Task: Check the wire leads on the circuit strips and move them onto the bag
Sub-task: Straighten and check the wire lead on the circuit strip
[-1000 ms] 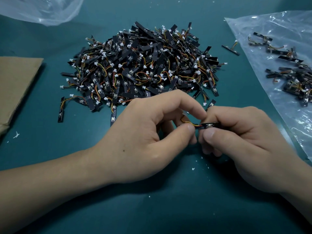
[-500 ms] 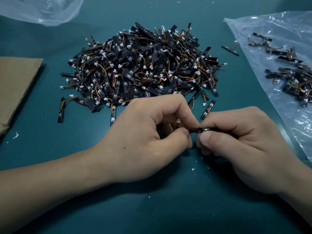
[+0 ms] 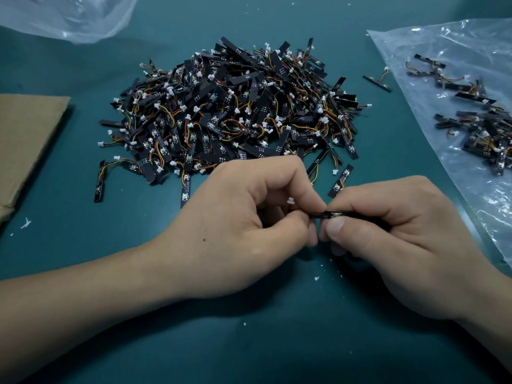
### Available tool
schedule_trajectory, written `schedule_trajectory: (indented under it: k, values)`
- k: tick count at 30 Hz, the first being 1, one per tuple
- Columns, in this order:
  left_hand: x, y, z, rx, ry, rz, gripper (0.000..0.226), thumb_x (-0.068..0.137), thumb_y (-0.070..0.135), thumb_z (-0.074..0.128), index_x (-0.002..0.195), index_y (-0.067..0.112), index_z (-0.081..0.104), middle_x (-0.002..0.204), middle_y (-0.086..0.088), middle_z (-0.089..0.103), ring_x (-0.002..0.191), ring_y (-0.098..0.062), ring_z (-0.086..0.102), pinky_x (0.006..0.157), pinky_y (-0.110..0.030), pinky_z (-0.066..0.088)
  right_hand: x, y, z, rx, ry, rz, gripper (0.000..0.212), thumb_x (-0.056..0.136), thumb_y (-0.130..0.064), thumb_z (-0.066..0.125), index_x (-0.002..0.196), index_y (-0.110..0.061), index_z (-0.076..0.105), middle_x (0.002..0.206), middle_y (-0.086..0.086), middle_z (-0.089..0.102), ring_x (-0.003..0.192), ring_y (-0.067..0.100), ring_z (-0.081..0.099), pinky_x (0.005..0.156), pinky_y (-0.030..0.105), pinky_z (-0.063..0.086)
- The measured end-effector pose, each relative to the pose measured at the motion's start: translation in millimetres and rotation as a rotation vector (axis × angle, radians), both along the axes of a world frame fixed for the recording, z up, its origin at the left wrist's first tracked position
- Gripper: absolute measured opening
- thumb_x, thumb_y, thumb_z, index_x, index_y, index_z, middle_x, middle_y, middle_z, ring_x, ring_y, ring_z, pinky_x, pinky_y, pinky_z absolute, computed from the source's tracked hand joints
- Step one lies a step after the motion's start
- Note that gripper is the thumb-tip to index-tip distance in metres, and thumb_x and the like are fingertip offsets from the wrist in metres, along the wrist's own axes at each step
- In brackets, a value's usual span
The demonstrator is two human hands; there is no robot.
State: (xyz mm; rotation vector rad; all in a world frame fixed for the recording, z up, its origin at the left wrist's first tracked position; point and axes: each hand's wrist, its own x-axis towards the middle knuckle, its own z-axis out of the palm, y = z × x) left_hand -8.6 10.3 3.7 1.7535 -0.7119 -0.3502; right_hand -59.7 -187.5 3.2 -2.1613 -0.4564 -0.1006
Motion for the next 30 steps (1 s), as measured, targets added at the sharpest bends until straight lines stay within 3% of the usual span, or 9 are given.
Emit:
schedule_trajectory:
  k: [5, 13, 15, 19, 23, 26, 30]
  values:
    - [2.0, 1.0, 0.5, -0.004, -0.009, -0.032, 0.016, 0.085, 0.0, 0.06, 0.089, 0.016, 0.064, 0.073, 0.0, 0.073, 0.059, -0.028, 0.063, 0.05, -0.04, 0.051, -0.7, 1.5, 0.3, -0.033, -0.031, 0.015, 0.026, 0.095, -0.03, 0.053, 0.074, -0.044, 0.057, 0.055, 0.0, 0.051, 0.049, 0.018, 0.046, 0.048, 0.031, 0.037]
    - [2.5, 1.2, 1.5, -0.009, -0.041, -0.069, 0.012, 0.091, 0.001, 0.065, 0.091, 0.013, 0.065, 0.074, 0.003, 0.073, 0.061, -0.013, 0.065, 0.056, -0.024, 0.051, -0.8, 3.5, 1.9, -0.002, -0.022, -0.001, 0.028, 0.099, -0.036, 0.051, 0.075, -0.047, 0.06, 0.061, -0.005, 0.062, 0.052, 0.017, 0.056, 0.05, 0.035, 0.044]
    - [2.6, 1.3, 2.4, -0.01, -0.059, -0.099, 0.013, 0.092, -0.002, 0.065, 0.092, 0.011, 0.065, 0.074, 0.007, 0.072, 0.063, -0.008, 0.066, 0.059, -0.018, 0.049, 0.2, 5.2, 2.1, -0.03, -0.044, -0.01, 0.03, 0.102, -0.039, 0.05, 0.074, -0.046, 0.059, 0.061, -0.011, 0.062, 0.053, 0.014, 0.057, 0.05, 0.029, 0.043]
    - [3.7, 2.0, 2.2, -0.026, -0.035, -0.123, 0.009, 0.094, 0.002, 0.062, 0.096, 0.011, 0.065, 0.076, 0.004, 0.073, 0.067, -0.01, 0.069, 0.06, -0.022, 0.052, 1.5, 5.8, 0.3, -0.04, -0.058, -0.024, 0.036, 0.105, -0.038, 0.048, 0.072, -0.041, 0.059, 0.059, -0.008, 0.059, 0.053, 0.011, 0.059, 0.051, 0.021, 0.043]
    - [3.1, 1.5, 1.4, -0.018, -0.028, -0.128, 0.011, 0.097, 0.003, 0.06, 0.101, 0.013, 0.062, 0.076, 0.003, 0.073, 0.065, -0.005, 0.066, 0.06, -0.012, 0.047, 1.8, 5.4, -2.1, -0.01, -0.051, -0.028, 0.039, 0.107, -0.04, 0.043, 0.071, -0.04, 0.057, 0.062, -0.008, 0.063, 0.056, 0.008, 0.06, 0.055, 0.014, 0.042]
    - [2.0, 2.1, 0.4, -0.019, -0.011, -0.126, 0.014, 0.097, 0.007, 0.059, 0.103, 0.019, 0.062, 0.077, 0.002, 0.074, 0.062, -0.006, 0.065, 0.057, -0.014, 0.047, 2.4, 5.8, -3.3, -0.007, -0.06, -0.039, 0.041, 0.108, -0.048, 0.04, 0.07, -0.043, 0.054, 0.062, -0.01, 0.063, 0.056, 0.006, 0.061, 0.055, 0.014, 0.043]
    - [2.5, 2.7, -0.8, -0.034, -0.018, -0.117, 0.017, 0.097, 0.011, 0.058, 0.111, 0.019, 0.061, 0.078, -0.001, 0.075, 0.069, -0.02, 0.07, 0.058, -0.028, 0.054, 2.4, 5.7, -4.2, -0.023, -0.081, -0.05, 0.038, 0.108, -0.045, 0.042, 0.072, -0.046, 0.055, 0.062, -0.011, 0.062, 0.056, 0.004, 0.062, 0.055, 0.011, 0.042]
